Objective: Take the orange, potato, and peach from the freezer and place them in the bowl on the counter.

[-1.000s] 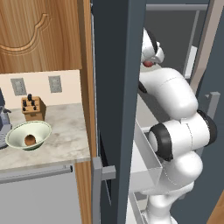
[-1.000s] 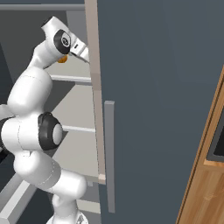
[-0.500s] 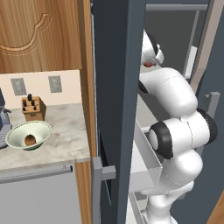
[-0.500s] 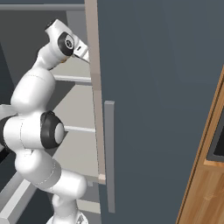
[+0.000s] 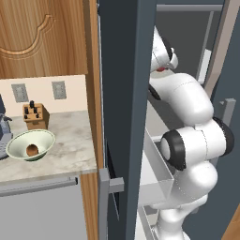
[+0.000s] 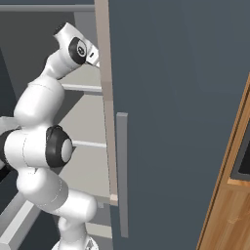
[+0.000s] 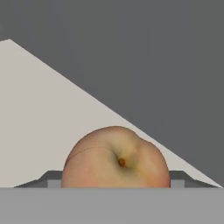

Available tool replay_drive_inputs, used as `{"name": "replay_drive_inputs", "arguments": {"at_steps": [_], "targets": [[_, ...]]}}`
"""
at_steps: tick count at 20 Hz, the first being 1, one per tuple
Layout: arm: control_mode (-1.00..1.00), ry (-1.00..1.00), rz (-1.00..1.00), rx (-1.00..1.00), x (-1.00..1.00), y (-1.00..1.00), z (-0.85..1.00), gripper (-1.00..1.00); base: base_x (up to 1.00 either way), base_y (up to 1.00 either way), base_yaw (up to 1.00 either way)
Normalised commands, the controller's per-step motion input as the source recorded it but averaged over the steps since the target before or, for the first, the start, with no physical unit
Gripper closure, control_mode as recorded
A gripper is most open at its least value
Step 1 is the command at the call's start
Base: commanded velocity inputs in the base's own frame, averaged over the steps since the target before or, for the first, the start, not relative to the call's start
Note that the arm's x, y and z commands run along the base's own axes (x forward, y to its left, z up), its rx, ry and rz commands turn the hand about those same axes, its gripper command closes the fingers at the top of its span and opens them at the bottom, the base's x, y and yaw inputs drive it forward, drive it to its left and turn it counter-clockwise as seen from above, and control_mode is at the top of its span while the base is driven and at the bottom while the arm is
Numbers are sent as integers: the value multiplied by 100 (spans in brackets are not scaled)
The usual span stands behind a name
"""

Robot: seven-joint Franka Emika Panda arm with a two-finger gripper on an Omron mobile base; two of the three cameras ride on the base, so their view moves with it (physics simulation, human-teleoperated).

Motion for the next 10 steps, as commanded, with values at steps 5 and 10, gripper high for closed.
{"name": "replay_drive_inputs", "arguments": {"at_steps": [5, 10], "targets": [[-100, 0, 0, 0, -7, 1, 0, 100, 0, 0, 0], [-100, 0, 17, 0, -54, 33, 0, 100, 0, 0, 0]]}}
